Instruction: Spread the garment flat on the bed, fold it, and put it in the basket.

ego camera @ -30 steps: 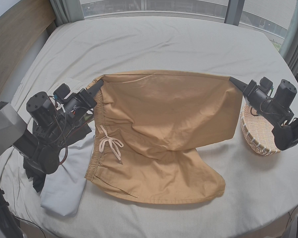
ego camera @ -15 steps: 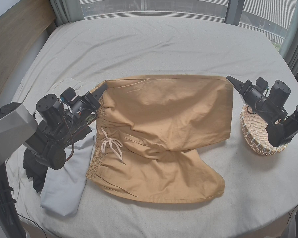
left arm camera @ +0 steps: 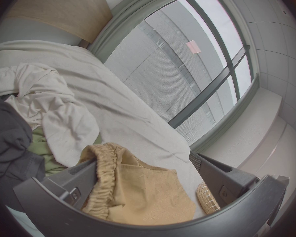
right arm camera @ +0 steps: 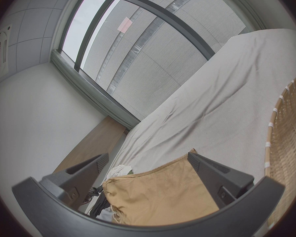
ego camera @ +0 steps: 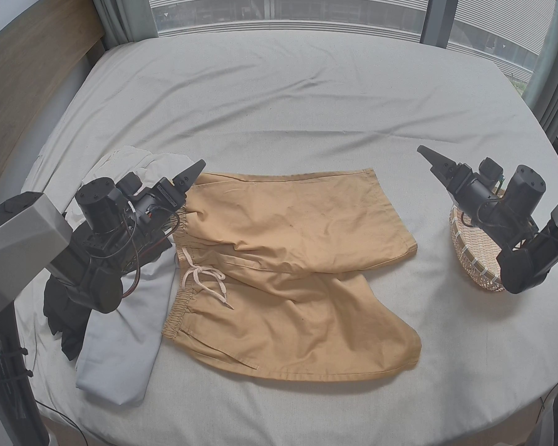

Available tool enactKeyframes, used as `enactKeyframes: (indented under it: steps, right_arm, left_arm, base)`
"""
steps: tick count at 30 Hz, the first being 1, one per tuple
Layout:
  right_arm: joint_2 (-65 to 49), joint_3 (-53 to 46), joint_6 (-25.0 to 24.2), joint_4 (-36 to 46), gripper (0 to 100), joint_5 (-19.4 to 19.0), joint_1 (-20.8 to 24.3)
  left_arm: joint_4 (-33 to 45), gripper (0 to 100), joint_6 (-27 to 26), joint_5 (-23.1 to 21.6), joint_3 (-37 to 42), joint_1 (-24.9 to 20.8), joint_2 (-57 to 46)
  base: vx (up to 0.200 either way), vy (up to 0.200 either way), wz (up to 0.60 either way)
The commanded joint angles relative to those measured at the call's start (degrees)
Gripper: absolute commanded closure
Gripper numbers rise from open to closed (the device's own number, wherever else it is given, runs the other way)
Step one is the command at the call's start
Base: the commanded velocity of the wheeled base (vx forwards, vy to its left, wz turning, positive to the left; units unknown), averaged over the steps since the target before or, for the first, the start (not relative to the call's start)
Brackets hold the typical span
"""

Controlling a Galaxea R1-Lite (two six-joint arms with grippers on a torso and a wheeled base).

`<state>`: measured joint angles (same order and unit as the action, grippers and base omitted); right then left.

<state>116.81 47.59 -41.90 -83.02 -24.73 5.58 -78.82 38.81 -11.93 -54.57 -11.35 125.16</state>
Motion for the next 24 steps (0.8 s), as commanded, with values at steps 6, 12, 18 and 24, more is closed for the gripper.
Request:
enactKeyframes:
  steps: [6,12,18,24]
  right_arm:
    - [-3.9,-10.8,0.4,-5.3,0,-0.1,0.7]
    - [-3.8,-18.9,3.6,-5.3,0,-0.6,1.4]
    - [-2.8,-25.9,6.8,-5.3,0,-0.6,3.1]
    - [0.6,-31.2,9.3,-5.3,0,-0.5,3.6]
  left_arm:
    - [0.7,0,-0.6,0.7,6.1,2.1,-1.8]
    - [-0.9,0,-2.3,-0.4,17.7,2.6,-9.3]
    - [-3.7,0,-2.3,-2.0,27.6,-2.2,-14.9]
    - [-9.5,0,-2.4,-2.0,30.7,-5.6,-12.4]
  base:
    - [0.000,0.000,0.00]
    - [0.000,0.000,0.00]
    - [0.000,0.000,0.00]
    - [0.000,0.000,0.00]
